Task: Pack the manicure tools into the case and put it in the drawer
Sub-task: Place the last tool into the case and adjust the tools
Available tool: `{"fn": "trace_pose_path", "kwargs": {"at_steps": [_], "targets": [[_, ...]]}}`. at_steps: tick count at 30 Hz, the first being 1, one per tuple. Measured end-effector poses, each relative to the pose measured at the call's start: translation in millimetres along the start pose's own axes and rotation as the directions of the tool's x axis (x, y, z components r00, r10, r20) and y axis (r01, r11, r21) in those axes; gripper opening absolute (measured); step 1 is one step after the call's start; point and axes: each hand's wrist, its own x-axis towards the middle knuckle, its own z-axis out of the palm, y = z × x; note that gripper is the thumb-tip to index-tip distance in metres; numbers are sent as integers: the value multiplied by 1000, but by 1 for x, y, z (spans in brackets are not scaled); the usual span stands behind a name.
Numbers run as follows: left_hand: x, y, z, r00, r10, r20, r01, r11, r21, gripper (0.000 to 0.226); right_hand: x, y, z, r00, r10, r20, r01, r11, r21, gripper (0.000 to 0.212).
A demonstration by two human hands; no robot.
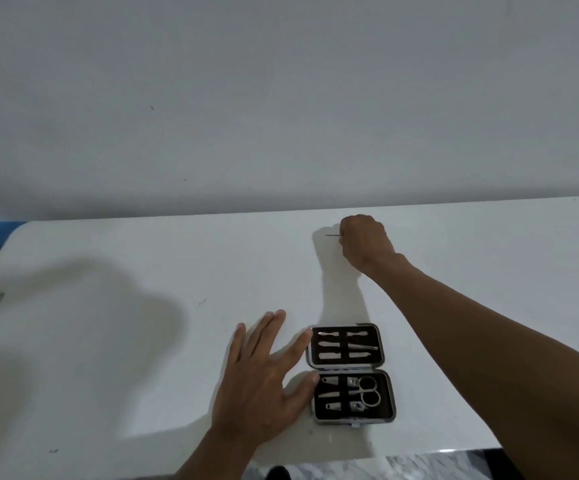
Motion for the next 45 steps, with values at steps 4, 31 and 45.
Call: {"fn": "trace_pose_path", "kwargs": {"at_steps": [4,31,45], "targets": [[1,-1,-1,1000,-7,14,7,1000,2,59,15,-1,-7,997,52,65,-53,998,20,15],[3,0,0,999,4,-45,-2,1000,26,58,-14,14,-3,990,30,137,-59,975,216,13],[2,-2,6,993,18,-114,-13,999,44,58,-115,39,-17,987,-159,27,137,915,381,12]]}}
